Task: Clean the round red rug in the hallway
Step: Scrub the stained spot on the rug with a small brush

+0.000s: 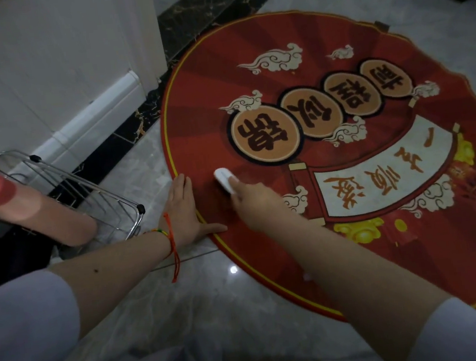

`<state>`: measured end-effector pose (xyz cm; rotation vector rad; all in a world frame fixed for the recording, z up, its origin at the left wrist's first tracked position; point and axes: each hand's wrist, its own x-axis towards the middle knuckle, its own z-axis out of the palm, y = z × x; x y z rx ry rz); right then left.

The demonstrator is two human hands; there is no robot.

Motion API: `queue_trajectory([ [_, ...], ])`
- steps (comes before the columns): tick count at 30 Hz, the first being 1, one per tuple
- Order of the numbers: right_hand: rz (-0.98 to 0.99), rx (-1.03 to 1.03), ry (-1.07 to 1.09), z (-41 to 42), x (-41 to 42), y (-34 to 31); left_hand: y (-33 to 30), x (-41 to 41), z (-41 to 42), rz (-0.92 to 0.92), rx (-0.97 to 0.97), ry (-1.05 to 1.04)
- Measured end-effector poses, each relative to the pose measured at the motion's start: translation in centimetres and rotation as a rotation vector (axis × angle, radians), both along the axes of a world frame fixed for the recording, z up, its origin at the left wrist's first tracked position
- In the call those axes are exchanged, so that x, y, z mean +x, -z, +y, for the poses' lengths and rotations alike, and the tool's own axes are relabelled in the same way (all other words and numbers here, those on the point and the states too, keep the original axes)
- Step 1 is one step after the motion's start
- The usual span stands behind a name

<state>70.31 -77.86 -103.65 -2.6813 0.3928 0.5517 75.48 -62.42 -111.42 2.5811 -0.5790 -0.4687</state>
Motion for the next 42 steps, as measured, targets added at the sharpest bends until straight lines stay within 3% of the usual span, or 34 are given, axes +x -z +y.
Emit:
queue_trajectory([
  [4,0.008,0.085,-0.117,1.6,-0.9,0.3,-0.1,-0.1,-0.1,0.007,-0.018,-0.001],
  [9,0.02,-0.052,0.035,-2.2,-0.5,-0.4,-0.1,0.0,-0.1,0.01,0.026,-0.006],
  [14,0.02,0.073,-0.178,1.3,-2.1,0.1,-0.1,0.0,-0.1,0.007,-0.003,-0.002],
  [19,0.015,-0.052,0.009,-2.6,-1.7,-0.4,0.0,0.0,-0.1,0.016,0.043,-0.014],
  [23,0.029,0.064,-0.177,1.0,-3.1,0.4,-0.3,-0.1,-0.4,0.013,0.034,-0.014],
  [29,0.016,-0.033,0.013,-2.5,-2.3,-0.3,-0.4,-0.8,-0.2,0.022,0.077,0.031],
  [34,0.014,0.061,-0.222,1.9,-3.9,-0.1,-0.8,-1.1,0.1,0.006,0.015,0.04],
  [39,0.042,-0.065,-0.02,-2.7,-2.8,-1.1,-0.8,-1.5,0.4,0.034,0.036,0.026],
  [42,0.052,0.025,-0.184,0.8,-4.2,-0.9,-0.8,-1.4,0.6,0.037,0.026,0.024],
])
